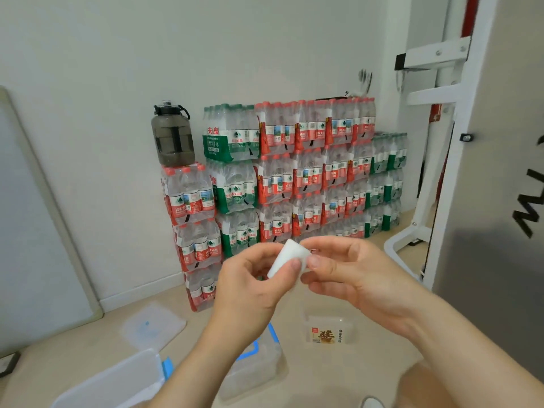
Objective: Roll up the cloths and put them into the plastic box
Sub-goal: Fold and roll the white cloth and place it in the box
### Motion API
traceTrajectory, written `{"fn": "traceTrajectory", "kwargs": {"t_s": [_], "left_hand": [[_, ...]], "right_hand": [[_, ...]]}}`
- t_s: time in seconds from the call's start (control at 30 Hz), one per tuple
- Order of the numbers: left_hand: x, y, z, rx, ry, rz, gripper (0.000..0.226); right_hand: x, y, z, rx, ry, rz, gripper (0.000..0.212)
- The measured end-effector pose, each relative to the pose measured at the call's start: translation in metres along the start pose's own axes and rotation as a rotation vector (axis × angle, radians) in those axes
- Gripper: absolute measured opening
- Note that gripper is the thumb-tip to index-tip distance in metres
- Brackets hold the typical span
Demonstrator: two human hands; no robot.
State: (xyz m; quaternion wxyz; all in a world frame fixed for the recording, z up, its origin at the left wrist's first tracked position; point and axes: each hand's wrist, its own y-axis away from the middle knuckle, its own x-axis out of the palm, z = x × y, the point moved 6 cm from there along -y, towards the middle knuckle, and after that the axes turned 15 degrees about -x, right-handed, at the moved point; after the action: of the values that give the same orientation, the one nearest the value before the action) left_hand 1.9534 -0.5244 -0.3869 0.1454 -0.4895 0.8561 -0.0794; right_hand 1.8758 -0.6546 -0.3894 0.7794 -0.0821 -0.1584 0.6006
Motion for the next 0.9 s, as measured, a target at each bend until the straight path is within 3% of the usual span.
{"fn": "traceTrajectory", "kwargs": {"t_s": [0.13,0.33,0.47,0.57,0.77,0.9], "left_hand": [[0.019,0.027,-0.017,-0.057,0.099,0.110,0.020],[0.047,0.045,-0.027,-0.133,0.058,0.246,0.028],[0.074,0.037,-0.023,-0.191,-0.081,0.357,0.033],[0.098,0.024,-0.018,-0.152,-0.323,0.447,0.033],[0.128,-0.020,0.002,-0.056,-0.604,0.418,0.035],[0.142,-0.052,0.034,-0.042,-0.653,0.417,0.035]], "right_hand": [[0.002,0.024,0.030,-0.087,0.112,0.054,0.035],[-0.024,0.043,0.050,-0.146,0.325,0.045,0.016],[-0.058,0.049,0.045,-0.156,0.412,0.027,0.014],[-0.091,0.050,0.032,-0.139,0.471,-0.025,0.020],[-0.127,0.027,0.004,-0.153,0.454,-0.019,0.023],[-0.139,0.004,-0.024,-0.177,0.551,0.082,0.024]]}}
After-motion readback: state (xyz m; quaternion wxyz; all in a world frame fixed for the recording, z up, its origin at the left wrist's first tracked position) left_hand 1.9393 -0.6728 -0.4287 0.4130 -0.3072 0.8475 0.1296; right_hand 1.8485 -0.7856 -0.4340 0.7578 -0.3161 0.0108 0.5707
